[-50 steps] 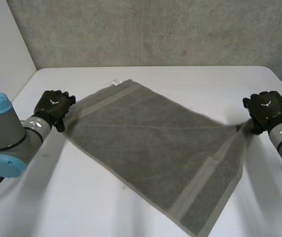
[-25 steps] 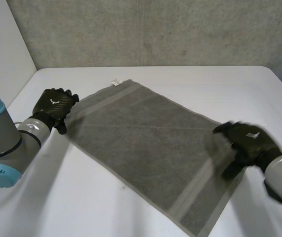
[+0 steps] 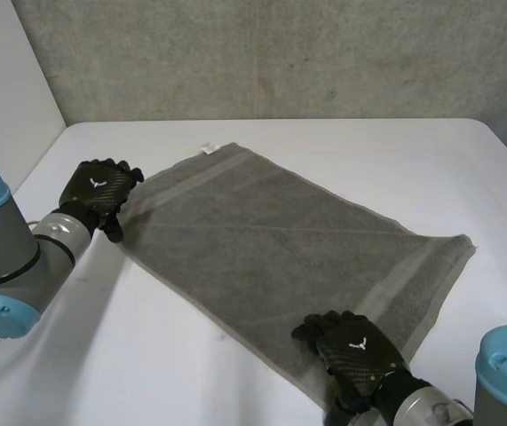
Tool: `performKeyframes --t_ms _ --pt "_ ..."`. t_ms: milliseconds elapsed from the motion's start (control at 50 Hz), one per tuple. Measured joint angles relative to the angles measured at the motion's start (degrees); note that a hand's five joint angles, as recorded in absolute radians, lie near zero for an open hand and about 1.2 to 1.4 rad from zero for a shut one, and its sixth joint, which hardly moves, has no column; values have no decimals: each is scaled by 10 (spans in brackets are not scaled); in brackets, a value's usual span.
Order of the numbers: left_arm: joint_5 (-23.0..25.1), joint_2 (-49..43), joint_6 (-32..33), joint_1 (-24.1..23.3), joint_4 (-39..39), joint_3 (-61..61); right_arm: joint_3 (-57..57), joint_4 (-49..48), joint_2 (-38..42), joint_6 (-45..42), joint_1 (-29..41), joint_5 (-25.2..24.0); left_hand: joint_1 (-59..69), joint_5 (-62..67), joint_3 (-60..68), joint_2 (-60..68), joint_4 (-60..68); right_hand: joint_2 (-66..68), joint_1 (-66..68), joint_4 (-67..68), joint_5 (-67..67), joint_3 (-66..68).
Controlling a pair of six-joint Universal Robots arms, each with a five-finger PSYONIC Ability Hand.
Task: Fold the towel.
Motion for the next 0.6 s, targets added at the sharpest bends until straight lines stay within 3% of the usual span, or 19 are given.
performKeyframes --t_ms 320,600 --pt "0 -1 -3 -2 1 0 16 -27 2 -8 6 1 -11 -10 -9 -10 -9 0 0 0 0 0" --pt "0 -1 -20 -4 0 1 15 -53 10 -67 1 64 -18 -17 -17 -17 -17 0 0 0 -3 0"
